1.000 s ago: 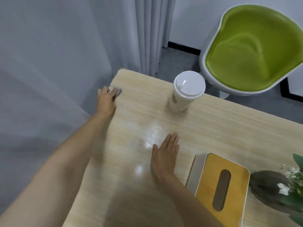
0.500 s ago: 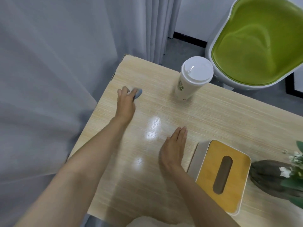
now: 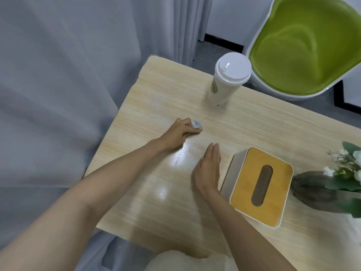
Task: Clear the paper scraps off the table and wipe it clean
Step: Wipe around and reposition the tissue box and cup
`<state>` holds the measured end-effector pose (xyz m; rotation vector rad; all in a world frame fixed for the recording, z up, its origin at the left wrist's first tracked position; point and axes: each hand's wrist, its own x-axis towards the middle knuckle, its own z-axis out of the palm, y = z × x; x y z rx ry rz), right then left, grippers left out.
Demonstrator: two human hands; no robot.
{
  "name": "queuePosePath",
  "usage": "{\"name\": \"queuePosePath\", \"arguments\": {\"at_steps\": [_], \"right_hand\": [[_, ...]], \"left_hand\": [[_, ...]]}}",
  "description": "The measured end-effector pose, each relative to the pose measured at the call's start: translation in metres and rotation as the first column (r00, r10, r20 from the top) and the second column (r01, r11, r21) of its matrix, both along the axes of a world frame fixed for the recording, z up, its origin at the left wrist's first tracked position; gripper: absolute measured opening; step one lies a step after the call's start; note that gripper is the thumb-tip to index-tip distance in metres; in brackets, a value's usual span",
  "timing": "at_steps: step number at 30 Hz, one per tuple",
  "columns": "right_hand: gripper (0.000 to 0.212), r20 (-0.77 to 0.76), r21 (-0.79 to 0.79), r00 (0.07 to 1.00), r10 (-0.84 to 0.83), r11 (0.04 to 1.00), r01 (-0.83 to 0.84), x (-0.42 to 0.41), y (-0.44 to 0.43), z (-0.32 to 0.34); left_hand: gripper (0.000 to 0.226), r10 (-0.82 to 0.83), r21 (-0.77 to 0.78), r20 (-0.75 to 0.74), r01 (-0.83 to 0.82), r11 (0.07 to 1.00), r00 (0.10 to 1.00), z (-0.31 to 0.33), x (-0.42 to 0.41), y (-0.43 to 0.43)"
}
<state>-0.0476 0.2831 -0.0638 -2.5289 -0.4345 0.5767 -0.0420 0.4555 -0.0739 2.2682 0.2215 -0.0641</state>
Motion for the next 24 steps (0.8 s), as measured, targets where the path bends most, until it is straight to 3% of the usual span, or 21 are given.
{"name": "queuePosePath", "arguments": {"at_steps": [7,11,16,19,24], "right_hand": [[0.084,0.02,0.074,0.99,0.143,0.987,-0.144,-0.036,-0.015,0.009],[0.065,0.03,0.111,0.981,0.19,0.975,-0.192,-0.07,-0.028,0.0],[0.053,0.153,0.073,0.949,0.277,0.954,-0.29,-0.102,-0.047,-0.006],[0.035,0.215,0.044,0.924,0.316,0.942,-0.332,-0.116,-0.053,-0.006],[0.028,0.183,0.038,0.908,0.376,0.92,-0.389,-0.145,-0.075,-0.007]], "left_hand": [[0.023,-0.088,-0.109,-0.046,0.082,0.991,0.995,0.008,-0.069,-0.021],[0.021,-0.084,-0.182,-0.063,0.071,0.981,0.994,0.012,-0.104,-0.036],[0.022,-0.064,-0.183,-0.157,0.034,0.982,0.986,0.012,-0.158,-0.059],[0.027,-0.009,-0.219,-0.186,-0.033,0.975,0.983,0.009,-0.186,-0.073],[0.039,0.101,-0.186,-0.162,-0.131,0.974,0.982,0.005,-0.232,-0.106]]}}
